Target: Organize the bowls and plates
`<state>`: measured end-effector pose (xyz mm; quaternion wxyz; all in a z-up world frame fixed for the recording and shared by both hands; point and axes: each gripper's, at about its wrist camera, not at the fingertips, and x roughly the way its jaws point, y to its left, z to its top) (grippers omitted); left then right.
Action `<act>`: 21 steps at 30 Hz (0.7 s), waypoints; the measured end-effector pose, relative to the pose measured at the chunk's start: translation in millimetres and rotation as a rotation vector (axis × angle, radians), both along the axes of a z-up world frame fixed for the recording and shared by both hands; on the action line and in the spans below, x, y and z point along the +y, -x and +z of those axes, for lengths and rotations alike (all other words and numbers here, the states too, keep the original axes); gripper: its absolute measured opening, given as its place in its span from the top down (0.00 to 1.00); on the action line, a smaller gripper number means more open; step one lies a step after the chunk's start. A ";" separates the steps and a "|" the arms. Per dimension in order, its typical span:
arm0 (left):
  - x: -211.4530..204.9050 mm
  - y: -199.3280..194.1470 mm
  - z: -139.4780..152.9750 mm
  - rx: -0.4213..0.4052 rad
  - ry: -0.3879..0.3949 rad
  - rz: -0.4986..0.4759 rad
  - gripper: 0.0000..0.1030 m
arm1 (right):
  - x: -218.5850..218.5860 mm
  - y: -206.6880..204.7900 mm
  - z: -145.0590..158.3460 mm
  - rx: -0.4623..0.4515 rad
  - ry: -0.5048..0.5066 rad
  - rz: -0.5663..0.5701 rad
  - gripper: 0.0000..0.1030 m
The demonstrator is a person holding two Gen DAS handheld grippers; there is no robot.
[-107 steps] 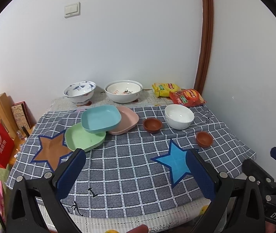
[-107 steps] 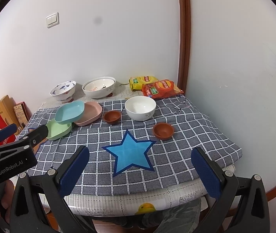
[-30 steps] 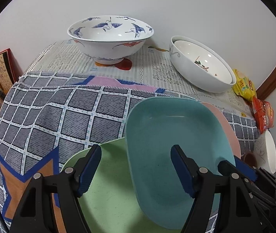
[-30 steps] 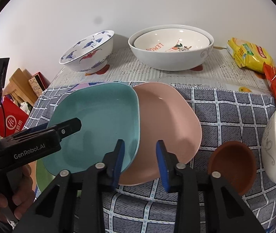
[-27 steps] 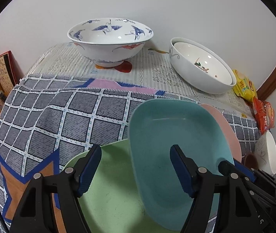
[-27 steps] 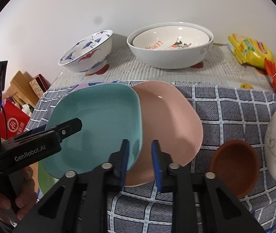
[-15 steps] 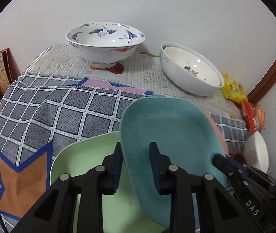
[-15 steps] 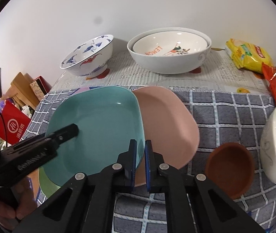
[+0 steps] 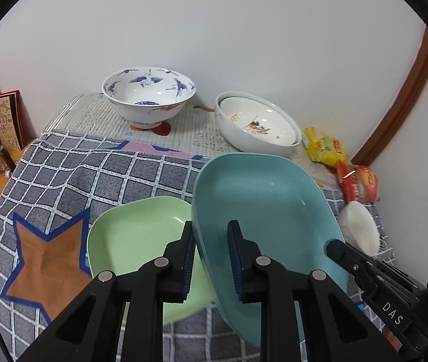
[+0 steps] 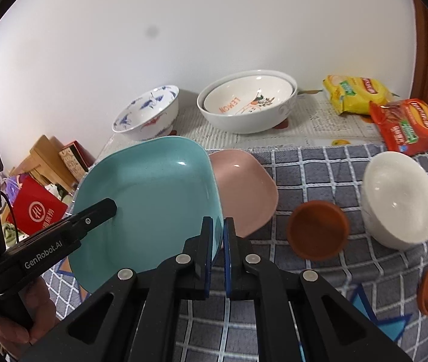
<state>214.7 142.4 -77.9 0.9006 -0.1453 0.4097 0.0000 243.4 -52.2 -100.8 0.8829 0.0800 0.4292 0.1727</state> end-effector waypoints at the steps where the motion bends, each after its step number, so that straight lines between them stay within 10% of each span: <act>1: -2.2 4.1 3.5 -0.007 0.002 -0.003 0.80 | -2.9 5.1 3.9 -0.007 -0.001 -0.005 0.94; 21: -21.1 67.1 46.8 -0.077 -0.020 -0.012 0.80 | -23.7 78.4 48.0 -0.101 -0.016 -0.049 0.94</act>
